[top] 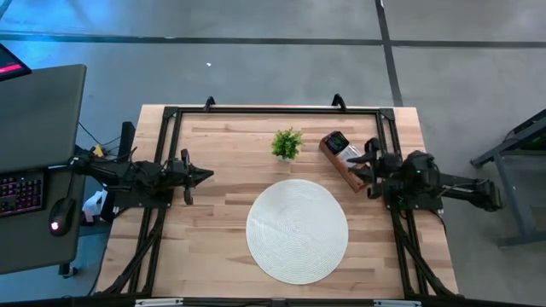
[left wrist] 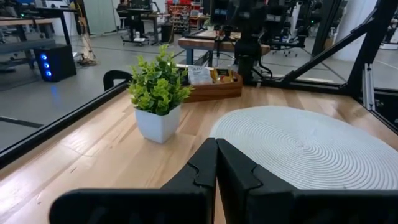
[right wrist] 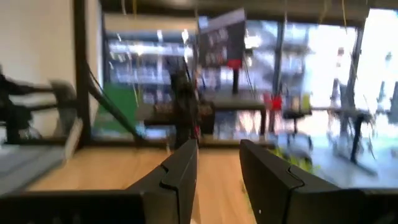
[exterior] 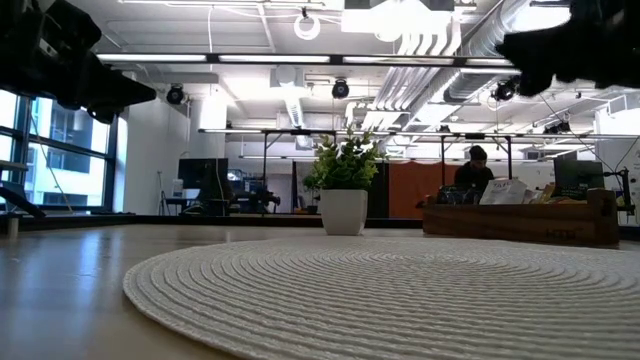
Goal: Pick & Place Tea
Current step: Return to Home Position
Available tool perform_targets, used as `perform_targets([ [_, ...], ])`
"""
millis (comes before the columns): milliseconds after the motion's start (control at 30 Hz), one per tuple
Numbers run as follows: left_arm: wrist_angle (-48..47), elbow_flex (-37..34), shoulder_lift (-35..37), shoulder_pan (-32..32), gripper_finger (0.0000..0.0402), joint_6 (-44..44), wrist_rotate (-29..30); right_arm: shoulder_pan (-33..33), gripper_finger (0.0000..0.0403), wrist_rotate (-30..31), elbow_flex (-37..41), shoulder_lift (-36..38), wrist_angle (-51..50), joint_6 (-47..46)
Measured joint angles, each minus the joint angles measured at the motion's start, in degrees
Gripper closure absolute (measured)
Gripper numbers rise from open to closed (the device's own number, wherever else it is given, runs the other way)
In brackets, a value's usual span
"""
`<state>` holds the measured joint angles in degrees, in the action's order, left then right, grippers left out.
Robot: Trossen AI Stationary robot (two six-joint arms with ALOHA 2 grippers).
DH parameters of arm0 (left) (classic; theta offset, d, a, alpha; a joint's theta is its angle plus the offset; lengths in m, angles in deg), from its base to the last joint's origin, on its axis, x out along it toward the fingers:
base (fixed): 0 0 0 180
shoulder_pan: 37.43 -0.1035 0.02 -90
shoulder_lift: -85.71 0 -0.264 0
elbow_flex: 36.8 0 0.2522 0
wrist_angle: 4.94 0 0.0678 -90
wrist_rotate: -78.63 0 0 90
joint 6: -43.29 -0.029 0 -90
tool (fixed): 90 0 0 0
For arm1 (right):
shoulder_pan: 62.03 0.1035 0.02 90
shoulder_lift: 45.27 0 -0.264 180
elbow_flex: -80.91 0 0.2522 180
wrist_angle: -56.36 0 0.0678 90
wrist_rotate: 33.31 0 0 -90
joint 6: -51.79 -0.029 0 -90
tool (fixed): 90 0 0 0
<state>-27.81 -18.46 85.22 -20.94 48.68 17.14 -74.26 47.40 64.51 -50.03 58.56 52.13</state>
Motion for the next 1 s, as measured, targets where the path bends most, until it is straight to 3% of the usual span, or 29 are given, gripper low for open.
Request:
perform_targets([
  [200, 0.0, 0.0, 0.0, 0.0, 0.0397, 0.0, 0.0, 0.0, 0.0284, 2.0, 0.2, 0.1, -7.5, -1.3],
  [400, 0.0, 0.0, 0.0, 0.0, 0.0397, 0.0, 0.0, -0.1, 0.0284, 3.1, 2.1, 2.3, -8.4, -3.0],
  [733, 0.0, 0.0, 0.0, 0.0, 0.0397, 0.0, 0.0, 0.0, 0.0284, 10.1, 2.1, 2.9, -11.3, -2.6],
  [1000, 0.0, -0.1, 0.0, 0.0, 0.0397, 0.0, 0.0, 0.0, 0.0284, 10.2, 2.1, 2.9, -12.0, -2.9],
])
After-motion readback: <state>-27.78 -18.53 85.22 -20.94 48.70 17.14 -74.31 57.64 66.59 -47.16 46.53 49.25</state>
